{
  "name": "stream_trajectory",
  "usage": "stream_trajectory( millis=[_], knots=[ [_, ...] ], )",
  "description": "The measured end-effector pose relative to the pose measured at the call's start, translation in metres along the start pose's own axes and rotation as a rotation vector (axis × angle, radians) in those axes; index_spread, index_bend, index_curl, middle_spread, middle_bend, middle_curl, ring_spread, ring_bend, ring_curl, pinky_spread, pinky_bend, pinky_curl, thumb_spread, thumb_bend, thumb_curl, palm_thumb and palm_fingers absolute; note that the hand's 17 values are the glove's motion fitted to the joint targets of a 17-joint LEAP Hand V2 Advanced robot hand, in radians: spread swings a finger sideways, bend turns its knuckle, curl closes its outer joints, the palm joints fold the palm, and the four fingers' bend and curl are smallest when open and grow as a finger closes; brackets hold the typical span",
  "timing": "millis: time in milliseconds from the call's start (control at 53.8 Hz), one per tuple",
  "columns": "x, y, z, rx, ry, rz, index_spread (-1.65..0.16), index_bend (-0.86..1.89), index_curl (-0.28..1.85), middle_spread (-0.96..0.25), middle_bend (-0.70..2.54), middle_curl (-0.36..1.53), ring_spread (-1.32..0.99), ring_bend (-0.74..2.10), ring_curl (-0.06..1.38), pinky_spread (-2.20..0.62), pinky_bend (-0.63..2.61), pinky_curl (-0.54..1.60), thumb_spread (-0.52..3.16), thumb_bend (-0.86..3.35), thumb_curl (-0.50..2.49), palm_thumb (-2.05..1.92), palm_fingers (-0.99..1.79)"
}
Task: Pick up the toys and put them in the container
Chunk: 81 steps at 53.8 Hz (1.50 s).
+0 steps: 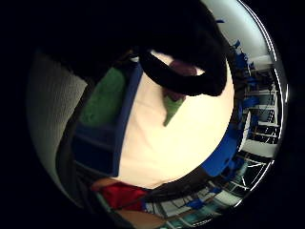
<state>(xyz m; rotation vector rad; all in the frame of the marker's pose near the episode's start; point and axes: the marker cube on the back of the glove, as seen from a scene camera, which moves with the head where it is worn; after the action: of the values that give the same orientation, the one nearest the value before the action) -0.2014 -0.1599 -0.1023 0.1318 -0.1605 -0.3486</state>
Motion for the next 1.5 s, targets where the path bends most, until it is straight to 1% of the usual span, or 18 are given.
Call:
stream_trajectory(
  millis=[130, 297, 483, 613, 706, 873, 1133, 1282, 1393, 1412, 1449, 1468, 1505],
  knots=[
    [0.04, 0.002, -0.015, 0.055, -0.05, 0.043, -0.32, 0.08, 0.25, -0.16, 0.14, 0.47, -0.11, 0.28, 0.32, 0.04, 1.09, 0.4, 1.08, -0.07, 0.59, -0.05, -0.27],
    [0.107, 0.005, -0.021, 0.08, 0.012, 0.185, -0.32, 0.1, 0.22, -0.11, 0.11, 0.4, -0.04, 0.21, 0.31, 0.1, 1.07, 0.38, 1.02, -0.1, 0.46, -0.11, -0.25],
    [0.165, 0.011, 0.006, -0.002, 0.152, 0.312, -0.32, 0.1, 0.2, -0.09, 0.11, 0.34, -0.01, 0.18, 0.3, 0.13, 1.06, 0.36, 0.99, -0.09, 0.37, -0.1, -0.25],
    [0.193, 0.01, 0.029, -0.027, 0.166, 0.37, -0.32, 0.1, 0.19, -0.09, 0.12, 0.31, 0.0, 0.18, 0.3, 0.14, 1.05, 0.36, 1.01, -0.07, 0.32, -0.08, -0.25],
    [0.202, 0.004, 0.042, -0.043, 0.178, 0.377, -0.32, 0.1, 0.18, -0.08, 0.12, 0.29, 0.01, 0.17, 0.3, 0.14, 1.05, 0.35, 1.03, -0.06, 0.3, -0.07, -0.25],
    [0.203, -0.016, 0.059, -0.058, 0.265, 0.338, -0.32, 0.1, 0.18, -0.08, 0.12, 0.27, 0.01, 0.17, 0.29, 0.14, 1.03, 0.34, 1.05, -0.05, 0.28, -0.05, -0.25],
    [0.194, -0.05, 0.084, -0.086, 0.257, 0.325, -0.32, 0.1, 0.17, -0.08, 0.13, 0.25, 0.01, 0.18, 0.29, 0.13, 1.04, 0.34, 1.07, -0.05, 0.26, -0.04, -0.22],
    [0.193, -0.063, 0.105, -0.108, 0.253, 0.311, -0.33, 0.1, 0.16, -0.07, 0.12, 0.23, 0.02, 0.18, 0.28, 0.14, 1.12, 0.36, 1.08, -0.04, 0.26, -0.04, -0.2],
    [0.194, -0.065, 0.112, -0.12, 0.263, 0.314, -0.34, 0.09, 0.15, -0.05, 0.1, 0.21, 0.03, 0.26, 0.31, 0.11, 1.27, 0.4, 1.1, -0.01, 0.26, 0.01, -0.09],
    [0.194, -0.065, 0.112, -0.122, 0.262, 0.317, -0.34, 0.09, 0.15, -0.05, 0.11, 0.21, 0.03, 0.26, 0.3, 0.11, 1.28, 0.4, 1.1, -0.02, 0.26, -0.01, -0.11],
    [0.194, -0.064, 0.112, -0.127, 0.26, 0.325, -0.35, 0.14, 0.16, -0.05, 0.08, 0.2, 0.03, 0.37, 0.33, 0.07, 1.31, 0.4, 1.15, 0.01, 0.27, 0.04, 0.01],
    [0.195, -0.064, 0.112, -0.13, 0.26, 0.329, -0.35, 0.15, 0.16, -0.05, 0.09, 0.2, 0.03, 0.38, 0.33, 0.05, 1.32, 0.4, 1.16, 0.01, 0.28, 0.06, 0.01],
    [0.196, -0.063, 0.111, -0.137, 0.261, 0.33, -0.36, 0.22, 0.18, -0.05, 0.09, 0.19, 0.02, 0.46, 0.35, 0.01, 1.3, 0.4, 1.19, 0.03, 0.29, 0.09, 0.11]
  ],
)
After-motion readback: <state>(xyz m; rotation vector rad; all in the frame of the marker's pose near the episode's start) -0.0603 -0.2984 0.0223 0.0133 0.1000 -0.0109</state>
